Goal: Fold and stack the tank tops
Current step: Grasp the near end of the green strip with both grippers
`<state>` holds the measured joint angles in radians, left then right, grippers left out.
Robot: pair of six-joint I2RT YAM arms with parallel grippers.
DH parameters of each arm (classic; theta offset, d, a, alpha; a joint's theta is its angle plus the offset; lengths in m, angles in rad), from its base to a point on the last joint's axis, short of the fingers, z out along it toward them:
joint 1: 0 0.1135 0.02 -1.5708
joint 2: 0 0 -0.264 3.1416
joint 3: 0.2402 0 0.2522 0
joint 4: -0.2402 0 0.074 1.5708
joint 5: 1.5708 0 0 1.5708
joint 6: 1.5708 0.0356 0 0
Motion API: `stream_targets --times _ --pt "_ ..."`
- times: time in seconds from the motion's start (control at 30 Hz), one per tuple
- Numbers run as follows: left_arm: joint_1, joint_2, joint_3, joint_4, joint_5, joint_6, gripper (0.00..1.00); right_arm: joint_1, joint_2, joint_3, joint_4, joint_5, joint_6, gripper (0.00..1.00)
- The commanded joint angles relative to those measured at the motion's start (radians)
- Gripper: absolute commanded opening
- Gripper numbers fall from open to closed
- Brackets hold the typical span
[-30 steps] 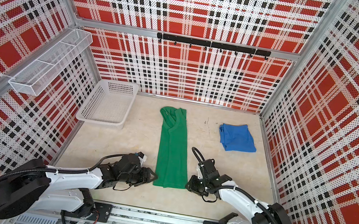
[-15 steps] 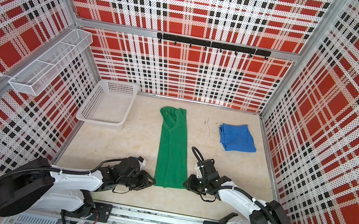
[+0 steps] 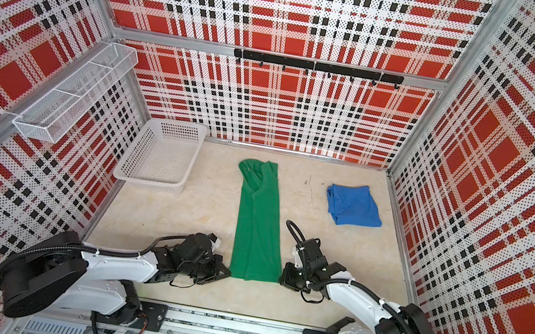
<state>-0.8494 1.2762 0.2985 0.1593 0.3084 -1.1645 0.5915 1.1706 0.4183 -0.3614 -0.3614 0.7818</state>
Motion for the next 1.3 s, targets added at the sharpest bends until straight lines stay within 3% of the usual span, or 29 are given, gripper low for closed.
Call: stream_targets --times 0.0,0.27,0.37,0.6,1.03,1.27 --pt "-0.032 -0.056 0.002 -0.044 -0.045 -0.025 0.00 0.025 -0.036 0.022 -0.082 0.029 -0.005 0.00" --pt "-0.145 -0.169 0.048 -0.187 -0.144 -0.079 0.00 0.130 -0.127 0.075 -0.224 0.100 0.030 0.00" --pt "-0.142 -0.212 0.081 -0.220 -0.170 -0.079 0.00 0.132 -0.163 0.121 -0.252 0.106 0.006 0.00" --pt "-0.028 -0.201 0.202 -0.369 -0.118 0.076 0.00 0.106 -0.090 0.268 -0.343 0.124 -0.142 0.00" --pt "0.184 -0.045 0.357 -0.426 -0.006 0.319 0.00 -0.008 0.206 0.592 -0.444 0.212 -0.461 0.00" --pt "0.294 0.094 0.475 -0.461 -0.001 0.478 0.00 -0.060 0.381 0.731 -0.345 0.243 -0.605 0.00"
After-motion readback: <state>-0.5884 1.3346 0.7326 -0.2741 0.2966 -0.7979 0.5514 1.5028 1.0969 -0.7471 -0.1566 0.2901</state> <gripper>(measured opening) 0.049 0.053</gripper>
